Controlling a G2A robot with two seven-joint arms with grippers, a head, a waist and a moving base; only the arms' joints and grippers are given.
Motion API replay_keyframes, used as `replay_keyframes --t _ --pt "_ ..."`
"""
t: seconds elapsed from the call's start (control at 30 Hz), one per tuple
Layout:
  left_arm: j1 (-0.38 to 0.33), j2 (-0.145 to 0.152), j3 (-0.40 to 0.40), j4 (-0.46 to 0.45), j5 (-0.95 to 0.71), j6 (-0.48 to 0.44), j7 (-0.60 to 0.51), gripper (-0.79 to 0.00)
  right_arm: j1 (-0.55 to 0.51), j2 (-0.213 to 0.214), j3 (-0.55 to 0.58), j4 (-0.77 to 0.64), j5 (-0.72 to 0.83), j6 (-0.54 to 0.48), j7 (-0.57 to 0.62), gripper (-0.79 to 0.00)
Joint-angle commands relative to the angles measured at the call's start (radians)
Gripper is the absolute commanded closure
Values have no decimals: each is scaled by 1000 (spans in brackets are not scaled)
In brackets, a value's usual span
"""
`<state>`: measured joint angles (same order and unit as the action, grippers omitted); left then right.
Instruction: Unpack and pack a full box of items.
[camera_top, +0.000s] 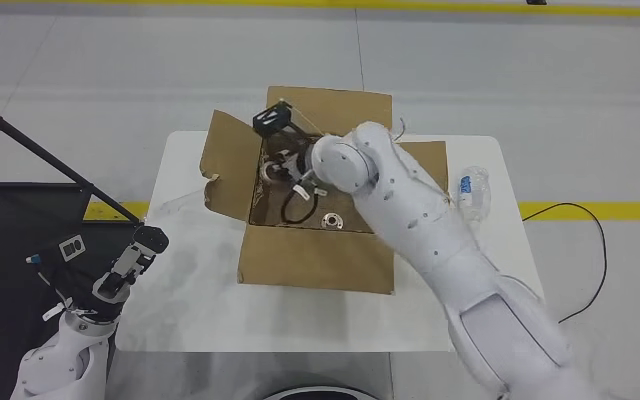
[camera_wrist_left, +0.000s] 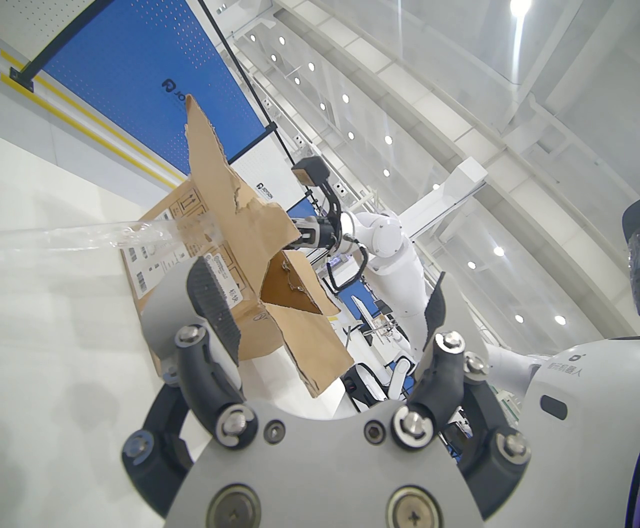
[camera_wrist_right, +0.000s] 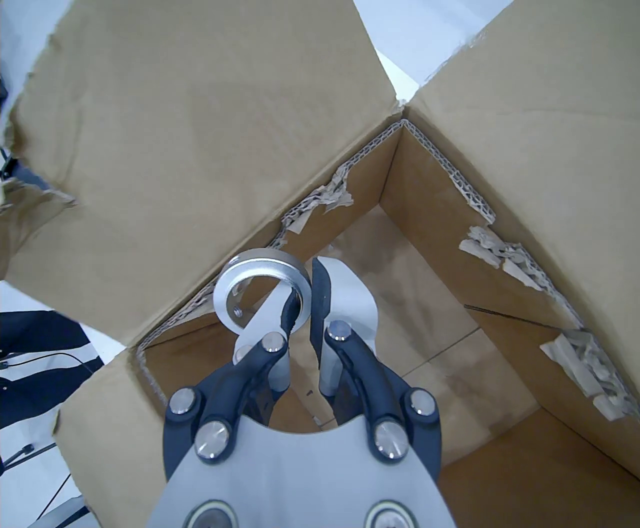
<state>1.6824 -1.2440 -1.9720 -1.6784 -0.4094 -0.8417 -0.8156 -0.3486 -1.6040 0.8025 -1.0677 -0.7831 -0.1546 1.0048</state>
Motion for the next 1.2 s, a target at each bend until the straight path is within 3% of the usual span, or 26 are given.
replay_keyframes --t 0.0,0.27,0.5,0.63,0.9,1.17 --pt "0 0 0 0 0 0 0 -785 -88 35 67 -180 -55 28 44 0" --pt "0 0 0 0 0 0 0 -785 -395 126 318 -699 -294 134 155 0" --pt "0 0 0 0 0 0 0 -785 -596 166 502 -1026 -611 286 243 0" --pt "0 0 0 0 0 0 0 -785 -699 179 620 -1126 -745 345 303 0" --pt "0 0 0 0 0 0 0 -785 -822 191 800 -1088 -881 387 400 0" --pt "0 0 0 0 0 0 0 -785 -791 198 908 -757 -844 380 384 0"
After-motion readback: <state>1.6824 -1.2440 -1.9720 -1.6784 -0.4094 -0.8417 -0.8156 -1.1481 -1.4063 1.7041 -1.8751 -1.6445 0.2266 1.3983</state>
